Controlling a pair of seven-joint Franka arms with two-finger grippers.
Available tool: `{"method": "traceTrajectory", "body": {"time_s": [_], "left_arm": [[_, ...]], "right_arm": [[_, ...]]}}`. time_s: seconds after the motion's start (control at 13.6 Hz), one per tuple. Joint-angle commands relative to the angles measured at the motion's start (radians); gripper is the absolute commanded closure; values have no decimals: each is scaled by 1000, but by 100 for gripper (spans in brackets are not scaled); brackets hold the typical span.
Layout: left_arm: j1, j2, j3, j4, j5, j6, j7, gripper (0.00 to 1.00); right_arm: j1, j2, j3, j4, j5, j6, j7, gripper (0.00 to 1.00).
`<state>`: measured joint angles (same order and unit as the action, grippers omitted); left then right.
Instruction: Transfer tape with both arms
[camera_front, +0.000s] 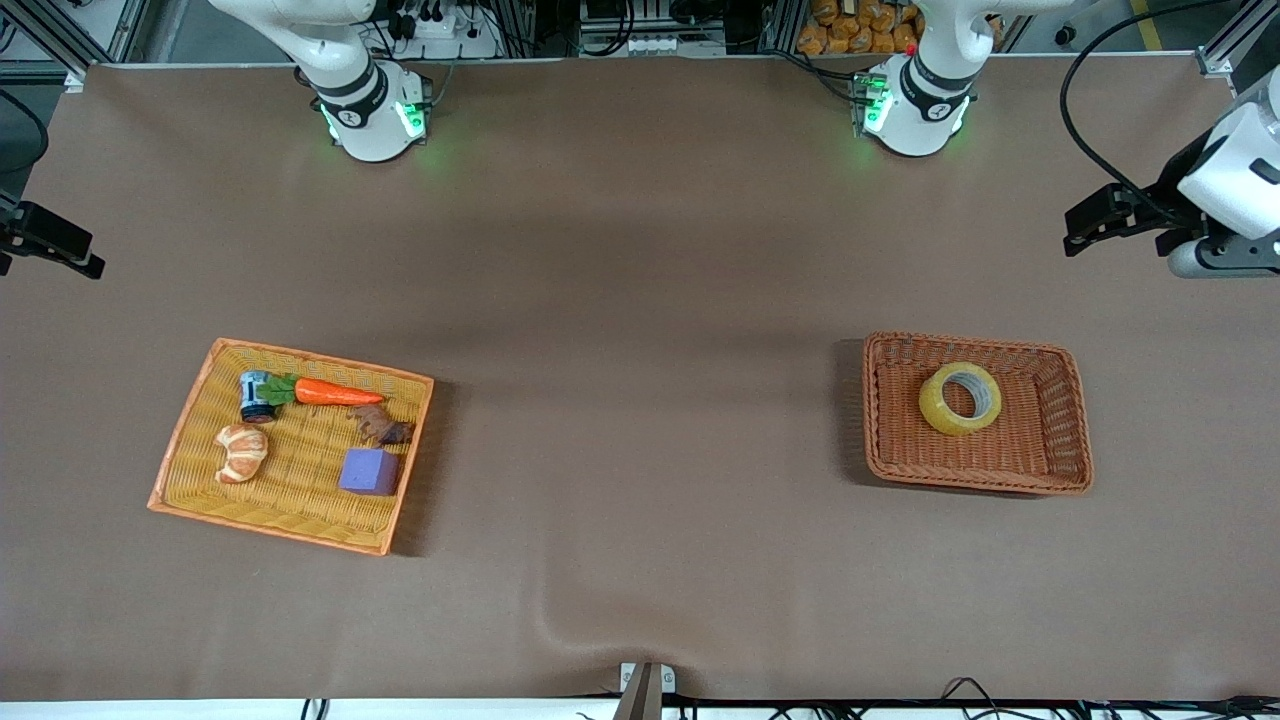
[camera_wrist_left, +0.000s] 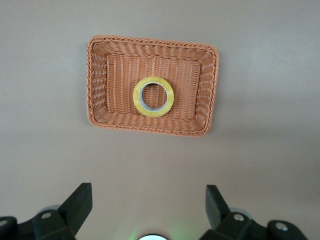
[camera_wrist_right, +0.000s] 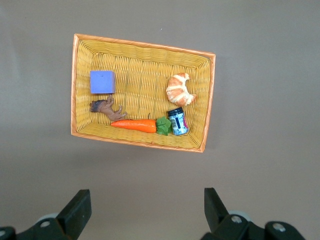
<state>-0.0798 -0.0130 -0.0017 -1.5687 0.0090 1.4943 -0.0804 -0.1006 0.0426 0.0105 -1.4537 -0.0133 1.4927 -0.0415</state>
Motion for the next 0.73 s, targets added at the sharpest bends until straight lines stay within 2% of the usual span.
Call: {"method": "traceTrajectory", "body": {"time_s": [0.0, 0.66], "left_arm": [[-9, 7, 14, 22, -18, -23, -9, 0], [-8, 21, 14, 61, -17, -32, -9, 0]], "right_arm": [[1, -1, 0, -5, 12, 14, -8, 0], [9, 6, 0, -16, 35, -2, -3, 0]]}}
